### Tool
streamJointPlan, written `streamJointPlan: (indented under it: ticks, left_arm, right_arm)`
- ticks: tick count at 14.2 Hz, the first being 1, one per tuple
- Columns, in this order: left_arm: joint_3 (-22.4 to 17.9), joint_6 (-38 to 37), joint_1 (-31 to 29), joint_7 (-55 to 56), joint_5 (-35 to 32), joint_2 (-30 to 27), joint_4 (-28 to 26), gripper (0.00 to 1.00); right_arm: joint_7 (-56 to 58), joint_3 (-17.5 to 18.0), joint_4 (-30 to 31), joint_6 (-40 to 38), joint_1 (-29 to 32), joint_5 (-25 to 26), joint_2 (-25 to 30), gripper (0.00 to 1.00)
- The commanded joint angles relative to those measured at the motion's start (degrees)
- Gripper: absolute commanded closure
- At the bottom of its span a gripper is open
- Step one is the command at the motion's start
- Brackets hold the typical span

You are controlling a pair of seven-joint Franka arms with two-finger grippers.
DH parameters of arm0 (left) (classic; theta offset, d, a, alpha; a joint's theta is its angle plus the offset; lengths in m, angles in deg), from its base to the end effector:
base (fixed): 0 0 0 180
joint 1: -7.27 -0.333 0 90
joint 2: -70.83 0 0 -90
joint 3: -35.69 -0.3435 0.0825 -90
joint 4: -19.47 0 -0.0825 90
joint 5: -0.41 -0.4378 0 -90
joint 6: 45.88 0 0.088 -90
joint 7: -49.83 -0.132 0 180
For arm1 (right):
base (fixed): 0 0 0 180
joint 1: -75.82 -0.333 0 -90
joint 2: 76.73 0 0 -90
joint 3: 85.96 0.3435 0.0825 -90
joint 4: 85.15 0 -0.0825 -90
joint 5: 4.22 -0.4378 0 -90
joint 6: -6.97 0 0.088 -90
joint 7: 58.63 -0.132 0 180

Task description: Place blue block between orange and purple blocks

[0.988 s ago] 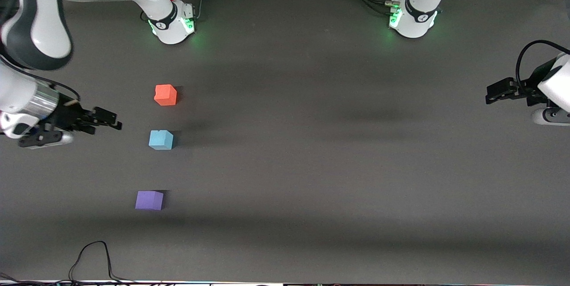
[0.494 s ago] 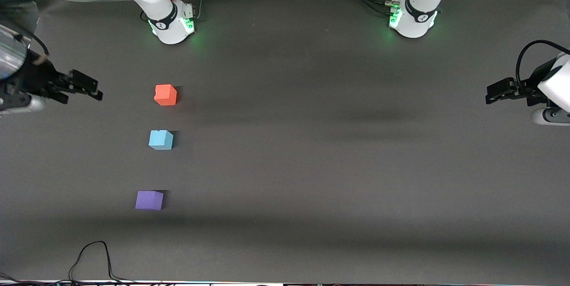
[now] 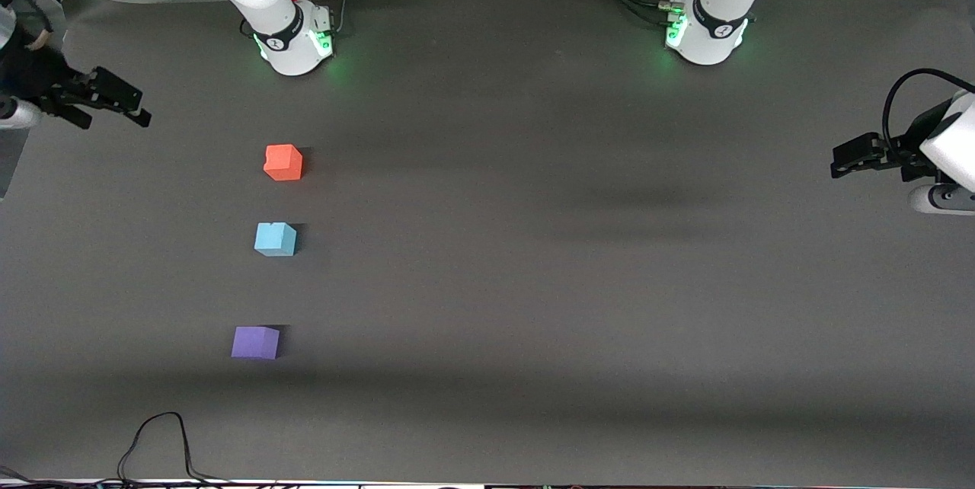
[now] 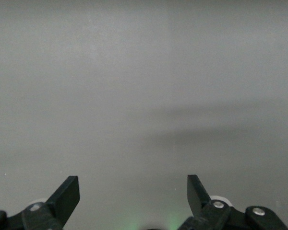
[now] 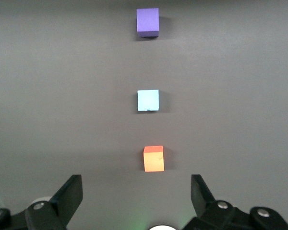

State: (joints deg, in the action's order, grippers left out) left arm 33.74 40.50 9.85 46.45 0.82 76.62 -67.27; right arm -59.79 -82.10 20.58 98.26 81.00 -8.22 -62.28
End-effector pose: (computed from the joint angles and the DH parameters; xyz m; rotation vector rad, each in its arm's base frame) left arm 0.6310 -0.0089 0.5889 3.1289 -0.1096 -0.1679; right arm 0.5221 0.0009 0.6268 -3.0877 0.0726 0.0004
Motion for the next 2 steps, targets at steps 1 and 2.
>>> streamJointPlan:
  ticks: [1, 2]
  left_arm:
    - [0.4, 1.1, -0.3, -0.8, -0.8, -1.2, -1.2, 0.0]
    - [0.4, 1.1, -0.3, -0.8, -0.8, -1.2, -1.2, 0.0]
  right_arm:
    - [-0.1, 0.6, 3.0, 1.8, 0.9, 1.1, 1.6, 0.0]
    - [0.5, 0.4, 2.7, 1.8, 0.9, 1.4, 1.5, 0.0]
